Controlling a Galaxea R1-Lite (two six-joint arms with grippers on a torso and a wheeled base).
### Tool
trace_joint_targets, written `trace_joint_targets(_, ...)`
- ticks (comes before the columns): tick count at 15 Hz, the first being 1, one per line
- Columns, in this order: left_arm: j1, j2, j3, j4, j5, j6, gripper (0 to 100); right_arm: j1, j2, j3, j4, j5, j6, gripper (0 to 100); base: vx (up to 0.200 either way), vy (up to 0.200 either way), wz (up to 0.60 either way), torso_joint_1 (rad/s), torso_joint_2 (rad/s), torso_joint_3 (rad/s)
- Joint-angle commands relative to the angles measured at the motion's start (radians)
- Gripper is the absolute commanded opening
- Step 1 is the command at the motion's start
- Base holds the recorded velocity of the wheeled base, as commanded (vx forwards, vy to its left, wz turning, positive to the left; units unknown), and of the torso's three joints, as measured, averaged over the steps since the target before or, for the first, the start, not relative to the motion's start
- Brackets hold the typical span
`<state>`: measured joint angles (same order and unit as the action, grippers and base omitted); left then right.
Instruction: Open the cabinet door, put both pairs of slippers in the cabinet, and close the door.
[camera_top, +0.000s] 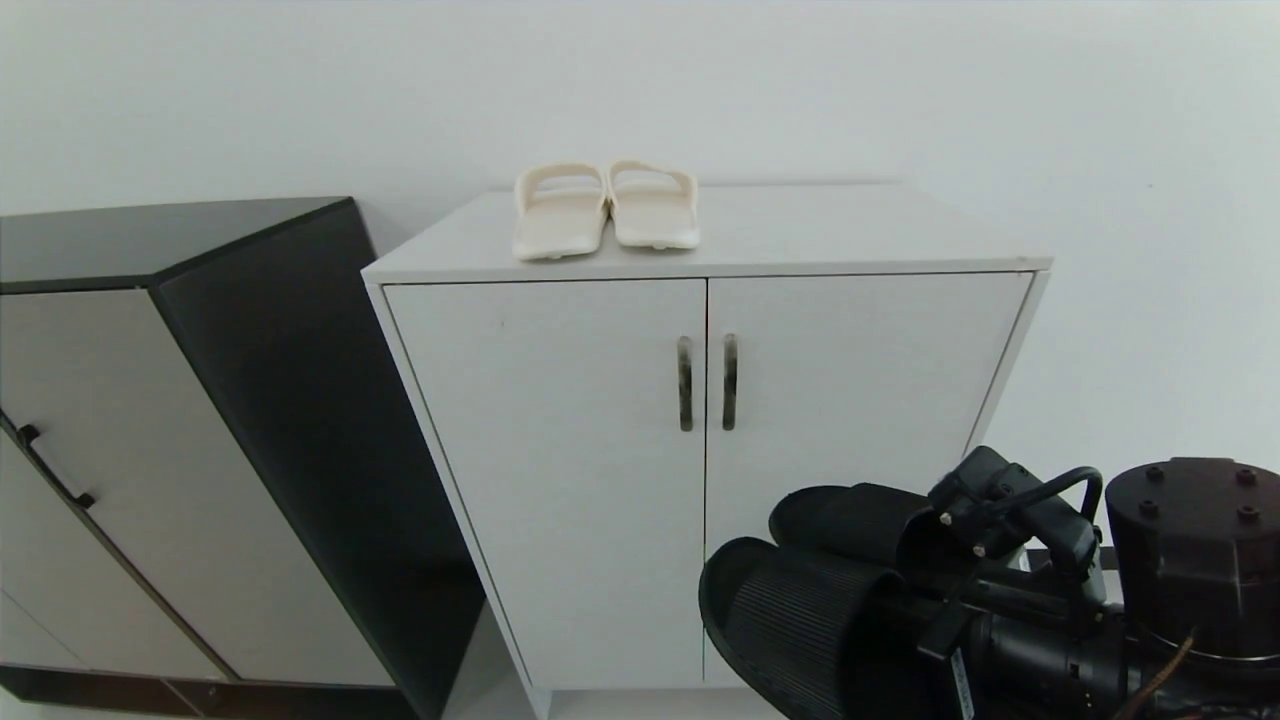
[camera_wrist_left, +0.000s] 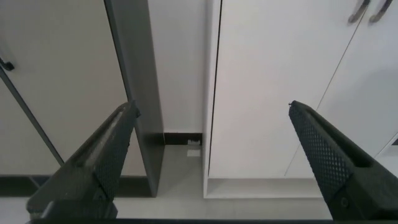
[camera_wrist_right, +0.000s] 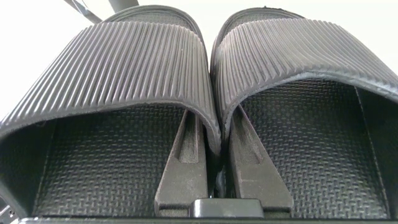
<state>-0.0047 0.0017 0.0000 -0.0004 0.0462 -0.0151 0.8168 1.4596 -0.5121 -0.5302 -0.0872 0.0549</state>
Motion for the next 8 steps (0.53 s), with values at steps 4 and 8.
trace_joint_targets(4, 0.000, 0.000, 0.000, 0.003, -0.039, 0.034, 100, 0.001, -0.001, 0.007, -0.016, -0.002, -0.001, 0, 0.000, 0.000, 0.00, -0.099, 0.45, 0.359)
trace_joint_targets(8, 0.000, 0.006, -0.002, 0.003, -0.071, 0.006, 100, 0.001, -0.001, 0.014, -0.031, -0.002, -0.007, 0, 0.000, 0.000, 0.00, -0.035, 0.42, 0.378)
